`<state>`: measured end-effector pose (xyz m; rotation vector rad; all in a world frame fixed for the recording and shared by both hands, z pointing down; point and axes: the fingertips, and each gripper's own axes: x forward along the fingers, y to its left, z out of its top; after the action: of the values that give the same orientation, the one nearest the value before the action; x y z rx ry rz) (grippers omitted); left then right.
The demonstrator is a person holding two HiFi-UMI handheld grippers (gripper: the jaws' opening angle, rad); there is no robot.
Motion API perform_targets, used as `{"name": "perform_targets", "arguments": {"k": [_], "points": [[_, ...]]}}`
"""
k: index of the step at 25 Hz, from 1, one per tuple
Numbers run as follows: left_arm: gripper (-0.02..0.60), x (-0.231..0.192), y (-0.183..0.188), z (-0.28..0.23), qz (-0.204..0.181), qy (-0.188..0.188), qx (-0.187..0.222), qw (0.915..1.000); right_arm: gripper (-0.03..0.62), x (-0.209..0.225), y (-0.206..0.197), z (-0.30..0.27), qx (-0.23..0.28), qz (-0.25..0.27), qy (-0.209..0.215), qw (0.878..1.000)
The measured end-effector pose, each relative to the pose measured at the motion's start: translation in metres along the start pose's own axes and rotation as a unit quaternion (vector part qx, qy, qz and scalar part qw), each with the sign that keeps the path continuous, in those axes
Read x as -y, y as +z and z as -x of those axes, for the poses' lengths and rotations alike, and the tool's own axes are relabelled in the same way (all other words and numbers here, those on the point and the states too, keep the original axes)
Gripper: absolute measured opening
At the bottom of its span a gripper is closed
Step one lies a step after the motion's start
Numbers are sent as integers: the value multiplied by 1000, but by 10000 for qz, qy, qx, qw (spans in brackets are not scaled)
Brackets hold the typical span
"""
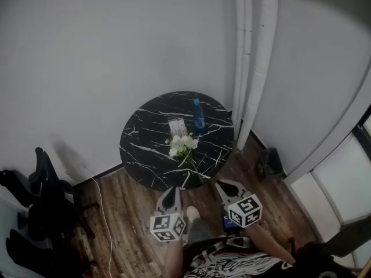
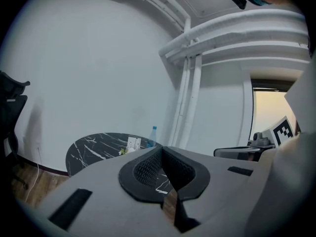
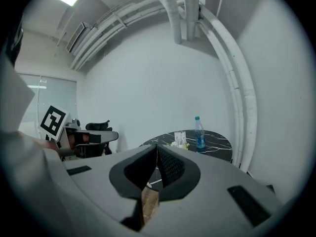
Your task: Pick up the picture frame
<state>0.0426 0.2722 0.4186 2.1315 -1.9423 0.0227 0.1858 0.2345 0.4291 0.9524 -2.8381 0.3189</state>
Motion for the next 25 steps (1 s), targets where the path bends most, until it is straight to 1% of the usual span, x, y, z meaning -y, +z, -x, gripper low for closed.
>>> {"name": "perform_targets", "arguments": {"k": [4,8,13,19,25], "points": [[15,-19,2,-29,-4,-60,-41,10000,18,7,1,-33,-112,28,8,9999],[15,-48,11,-70,79,-142,-42,9999,18,25,8,-75,-205,28,-101,9997],[15,-86,33,-127,45,-315,-116,9994,18,51,25,-135,-307,-86,-295,9991],[15,-139,58,-185,-21,-431,-179,9989,18,67,42,-213,-389,-165,-389,9984],[15,-181,62,-230,55,-584,-349,9977,18,79,44,-269,-524,-258,-534,9969]]}}
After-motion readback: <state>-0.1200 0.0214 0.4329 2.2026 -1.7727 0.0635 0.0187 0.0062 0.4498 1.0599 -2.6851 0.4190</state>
